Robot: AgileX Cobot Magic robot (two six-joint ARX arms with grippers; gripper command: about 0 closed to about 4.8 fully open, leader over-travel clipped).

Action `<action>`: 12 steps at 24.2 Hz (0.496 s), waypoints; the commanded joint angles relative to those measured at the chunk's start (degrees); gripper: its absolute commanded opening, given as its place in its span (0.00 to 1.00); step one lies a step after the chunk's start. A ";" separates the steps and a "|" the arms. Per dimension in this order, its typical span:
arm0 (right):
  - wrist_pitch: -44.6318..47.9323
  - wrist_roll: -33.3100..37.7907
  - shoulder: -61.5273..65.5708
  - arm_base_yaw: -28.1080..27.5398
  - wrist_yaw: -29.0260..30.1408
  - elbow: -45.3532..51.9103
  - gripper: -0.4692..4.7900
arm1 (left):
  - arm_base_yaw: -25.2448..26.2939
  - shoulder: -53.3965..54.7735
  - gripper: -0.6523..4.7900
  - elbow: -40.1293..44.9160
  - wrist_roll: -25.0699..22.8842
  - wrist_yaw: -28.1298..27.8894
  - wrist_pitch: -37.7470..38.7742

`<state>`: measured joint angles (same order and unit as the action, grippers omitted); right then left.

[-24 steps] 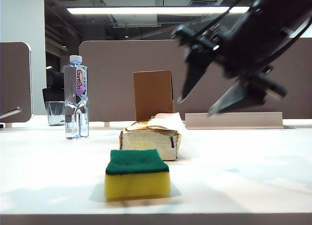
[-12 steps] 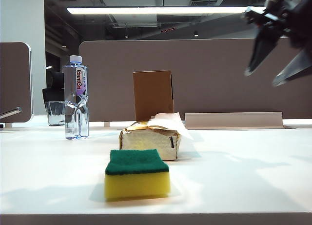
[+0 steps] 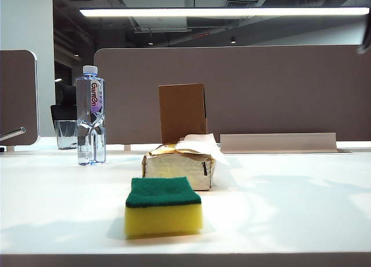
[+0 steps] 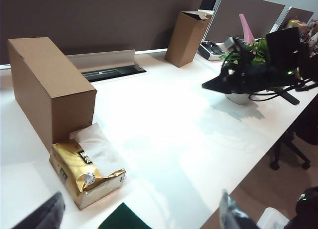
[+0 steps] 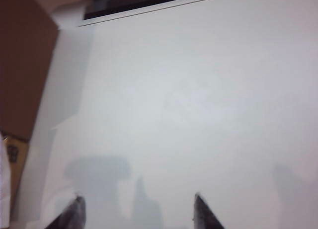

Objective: Move the sponge from right to left to wipe the table, avoiding obstacles on the table, and finally reaching the bottle of mineral water.

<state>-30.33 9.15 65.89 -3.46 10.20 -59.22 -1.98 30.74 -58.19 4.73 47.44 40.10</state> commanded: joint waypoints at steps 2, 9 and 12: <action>-2.82 -1.68 -1.90 -4.94 5.66 -0.76 0.61 | 0.00 -0.02 0.86 -0.33 -0.20 0.17 -0.28; -9.66 -1.97 -7.13 -8.57 10.82 -0.76 0.61 | 0.02 -0.02 0.86 -0.31 -0.20 0.17 -0.28; -17.42 -1.46 -11.34 -8.57 13.79 -0.79 0.60 | 0.00 -0.02 0.86 -0.31 -0.17 0.17 -0.24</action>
<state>-44.36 7.44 55.59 -12.03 22.28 -59.70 -1.96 30.79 -58.19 4.75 47.42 40.10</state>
